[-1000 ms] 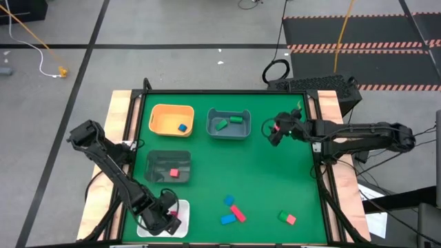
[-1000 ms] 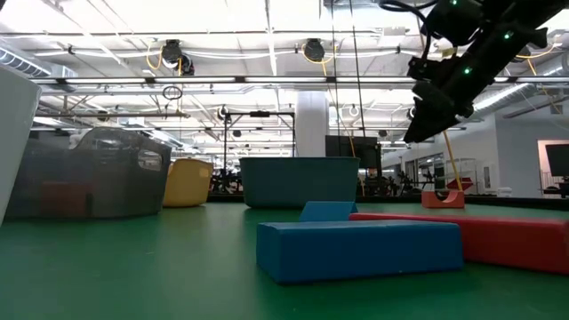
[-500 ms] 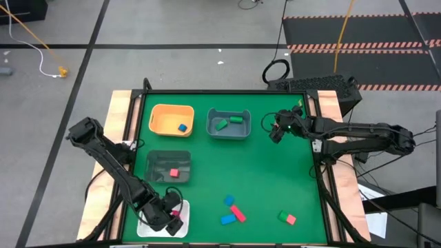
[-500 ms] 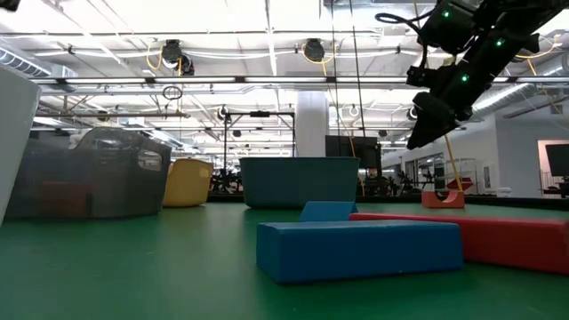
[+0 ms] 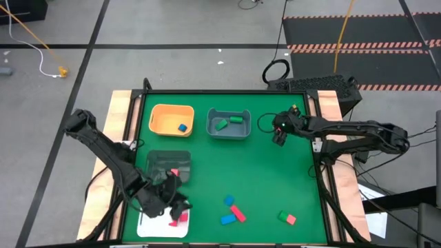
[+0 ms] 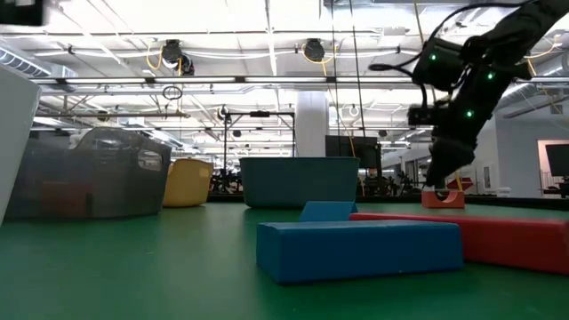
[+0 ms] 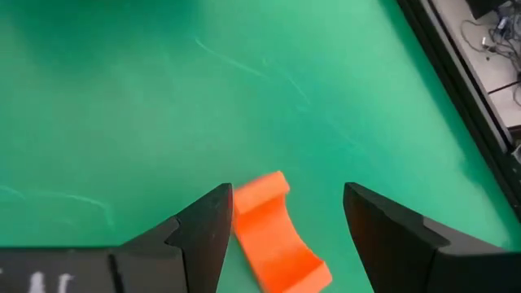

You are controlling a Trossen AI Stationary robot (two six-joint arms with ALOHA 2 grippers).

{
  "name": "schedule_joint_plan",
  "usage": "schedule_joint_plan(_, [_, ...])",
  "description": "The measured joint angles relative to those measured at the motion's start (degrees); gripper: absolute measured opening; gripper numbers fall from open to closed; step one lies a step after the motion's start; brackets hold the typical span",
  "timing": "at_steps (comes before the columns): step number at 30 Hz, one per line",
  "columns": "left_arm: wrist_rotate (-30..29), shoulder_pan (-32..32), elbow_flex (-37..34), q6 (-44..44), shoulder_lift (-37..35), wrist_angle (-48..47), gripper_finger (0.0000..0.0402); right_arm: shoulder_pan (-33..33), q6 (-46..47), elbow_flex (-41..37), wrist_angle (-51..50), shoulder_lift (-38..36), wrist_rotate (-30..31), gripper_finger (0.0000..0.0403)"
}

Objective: Sort & place blocks by color
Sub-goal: Put the orange arch block into the black bin

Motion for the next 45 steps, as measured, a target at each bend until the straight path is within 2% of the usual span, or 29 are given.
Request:
schedule_joint_plan(4, [-5.4, 2.2, 0.0, 11.9, -2.0, 5.5, 0.0226, -1.9, -2.0, -0.3, 0.8, 1.1, -1.5, 0.0226])
schedule_joint_plan(8, [-5.7, 3.7, 0.0, 22.4, -3.2, 10.4, 0.0223, -3.5, -4.3, -0.4, 1.3, 1.1, -7.1, 0.0226])
schedule_joint_plan(12, [-5.8, 4.8, 0.0, 28.9, -3.2, 12.1, 0.0223, -5.0, -9.5, -0.4, 1.6, 1.1, -7.5, 0.0226])
schedule_joint_plan(19, [-5.6, 5.2, 0.0, 33.2, -3.2, 11.2, 0.0223, -8.2, -13.2, -0.4, 2.7, 1.1, -9.1, 0.0226])
schedule_joint_plan(23, [-5.6, 5.1, 0.0, 34.7, -3.2, 11.2, 0.0223, -10.4, -12.3, -0.8, 2.8, 1.1, -13.7, 0.0226])
schedule_joint_plan(26, [-5.5, 5.0, 0.0, 34.7, -3.2, 10.8, 0.0223, -11.6, -12.0, -2.3, 5.2, 1.3, -14.6, 0.0226])
schedule_joint_plan(34, [-5.5, 5.0, 0.0, 36.3, -3.2, 9.6, 0.0223, -13.4, -8.6, -8.2, 18.0, 1.3, -15.0, 0.0226])
schedule_joint_plan(41, [-5.5, 5.0, 0.0, 38.4, -3.2, 9.6, 0.0223, -14.7, -3.9, -11.6, 20.5, 2.6, -15.0, 0.0226])
schedule_joint_plan(45, [-5.5, 5.1, 0.0, 39.0, -3.2, 9.6, 0.0223, -14.9, 0.8, -13.7, 25.9, 4.5, -15.0, 0.0226])
